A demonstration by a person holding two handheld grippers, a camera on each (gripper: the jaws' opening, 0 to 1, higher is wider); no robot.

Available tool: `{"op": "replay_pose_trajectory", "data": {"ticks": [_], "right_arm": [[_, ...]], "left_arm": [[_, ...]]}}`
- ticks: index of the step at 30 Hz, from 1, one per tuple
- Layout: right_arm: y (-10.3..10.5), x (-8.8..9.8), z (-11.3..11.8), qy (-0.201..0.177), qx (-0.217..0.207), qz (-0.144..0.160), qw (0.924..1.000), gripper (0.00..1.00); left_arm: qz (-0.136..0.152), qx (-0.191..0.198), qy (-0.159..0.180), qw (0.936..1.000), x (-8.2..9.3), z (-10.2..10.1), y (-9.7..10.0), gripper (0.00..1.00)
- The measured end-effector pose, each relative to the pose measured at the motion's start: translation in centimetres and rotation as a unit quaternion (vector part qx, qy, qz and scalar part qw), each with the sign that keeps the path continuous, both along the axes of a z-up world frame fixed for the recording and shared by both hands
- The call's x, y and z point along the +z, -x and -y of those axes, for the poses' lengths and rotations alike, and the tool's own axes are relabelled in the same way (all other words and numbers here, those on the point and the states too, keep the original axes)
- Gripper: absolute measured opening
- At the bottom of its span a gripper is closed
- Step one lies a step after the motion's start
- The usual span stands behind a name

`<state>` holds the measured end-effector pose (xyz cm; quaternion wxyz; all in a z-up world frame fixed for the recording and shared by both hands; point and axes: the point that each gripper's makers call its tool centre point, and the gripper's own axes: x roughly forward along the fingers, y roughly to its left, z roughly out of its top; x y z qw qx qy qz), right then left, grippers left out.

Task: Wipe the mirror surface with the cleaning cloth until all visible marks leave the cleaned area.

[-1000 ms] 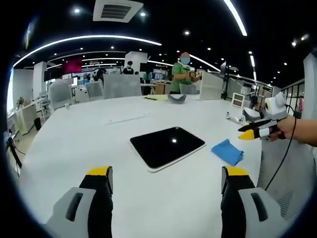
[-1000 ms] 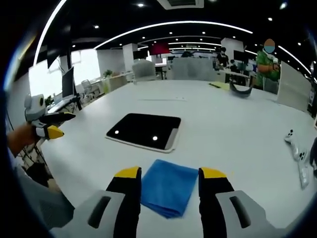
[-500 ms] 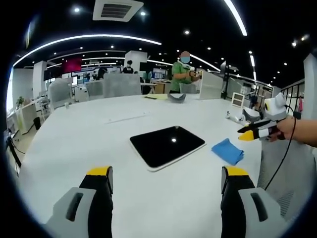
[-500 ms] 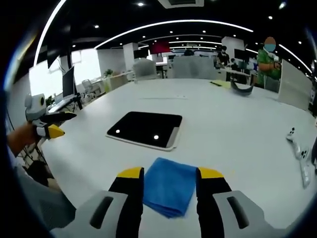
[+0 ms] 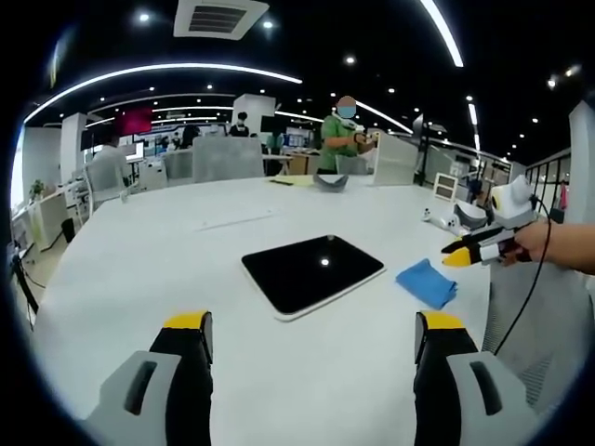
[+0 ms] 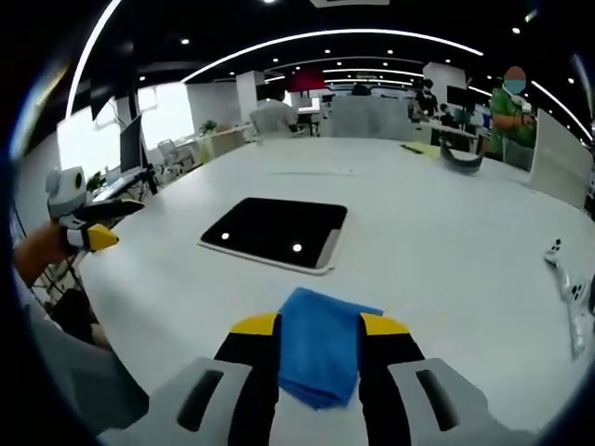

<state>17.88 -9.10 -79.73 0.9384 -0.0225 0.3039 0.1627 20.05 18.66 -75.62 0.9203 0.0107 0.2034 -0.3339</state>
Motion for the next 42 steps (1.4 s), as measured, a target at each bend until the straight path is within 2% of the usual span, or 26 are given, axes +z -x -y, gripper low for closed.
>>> {"op": "replay_pose_trajectory", "data": {"ticks": [19, 35, 42], "right_arm": [[-0.4, -3.5, -1.2, 0.024, 0.036, -0.048, 0.9979, 0.24], [-0.4, -5.3, -1.9, 0.046, 0.061, -0.073, 0.9944, 0.19], [-0.4, -5.3, -1.9, 0.052, 0.064, -0.070, 0.9941, 0.19]], "left_arm": [[-0.001, 0.011, 0.003, 0.9999, -0.1, -0.8, -0.2, 0.90], [-0.001, 0.016, 0.002, 0.9999, 0.1, -1.2, -0.2, 0.90], [-0.002, 0.014, 0.001, 0.9999, 0.0, -1.1, -0.2, 0.90]]}}
